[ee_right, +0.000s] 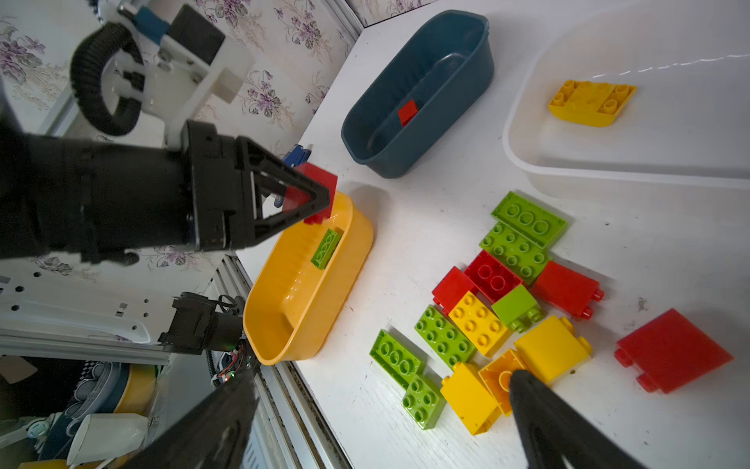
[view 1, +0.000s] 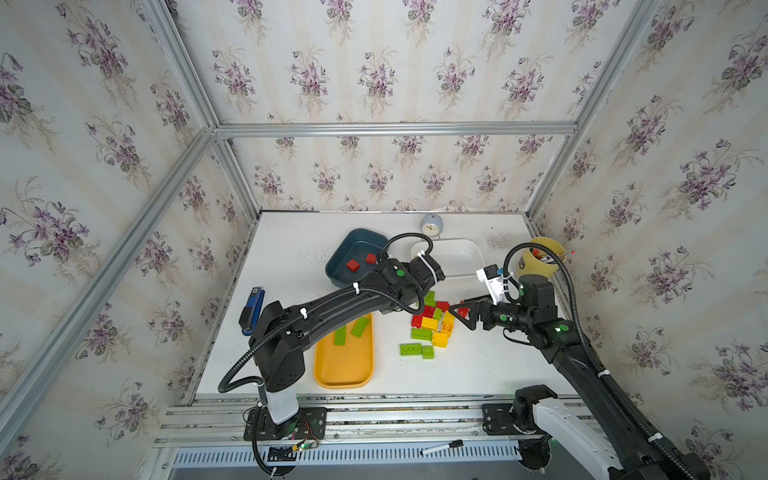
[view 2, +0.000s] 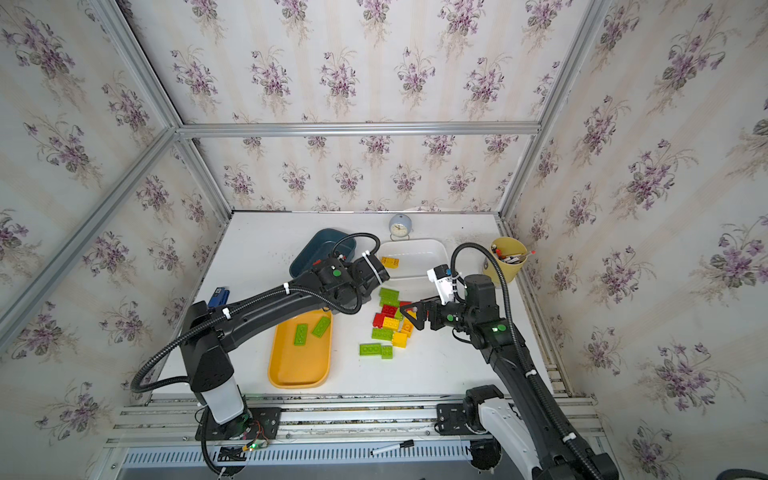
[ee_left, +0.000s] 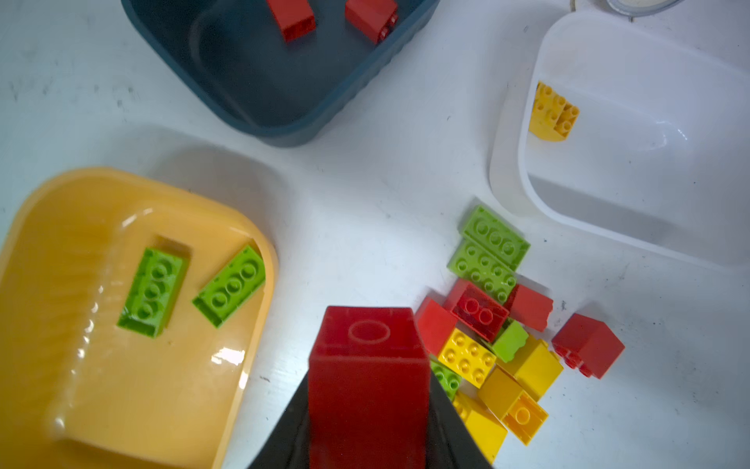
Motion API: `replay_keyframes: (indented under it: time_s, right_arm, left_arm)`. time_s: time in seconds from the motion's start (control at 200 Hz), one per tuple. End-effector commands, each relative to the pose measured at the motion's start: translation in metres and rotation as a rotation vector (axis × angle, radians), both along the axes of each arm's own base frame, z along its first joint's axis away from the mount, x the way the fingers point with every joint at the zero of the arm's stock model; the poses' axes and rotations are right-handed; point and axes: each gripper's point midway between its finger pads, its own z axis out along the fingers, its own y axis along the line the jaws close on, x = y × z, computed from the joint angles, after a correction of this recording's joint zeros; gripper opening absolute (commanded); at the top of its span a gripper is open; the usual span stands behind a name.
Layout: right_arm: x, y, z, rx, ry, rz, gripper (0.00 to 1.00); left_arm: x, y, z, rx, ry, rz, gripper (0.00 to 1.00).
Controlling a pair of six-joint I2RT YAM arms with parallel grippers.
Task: Sort the legos into containers by color
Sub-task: 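Carry the red brick into the teal bin and open the left gripper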
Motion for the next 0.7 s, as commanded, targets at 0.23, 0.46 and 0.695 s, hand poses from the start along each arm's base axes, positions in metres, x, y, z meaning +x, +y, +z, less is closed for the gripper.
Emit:
replay_keyframes:
  time_s: [0.23, 0.46, 0.695]
  right_arm:
    - [0.023, 0.005, 0.026, 0.017, -0.073, 0.002, 1.0]
    - [0.025, 0.003, 0.027, 0.002, -0.069, -0.01, 1.0]
    - [0.026, 0.001, 0.025, -0.019, -0.062, -0.016, 1.0]
  left_arm:
    - [0.1, 0.042, -0.011, 0.175, -0.011, -0.296, 0.29]
    - [0.17, 0.067, -0.026, 0.212, -0.012, -0.328, 0.29]
    - [0.216, 0.083, -0.056, 0.183, 0.021, -0.319, 0.28]
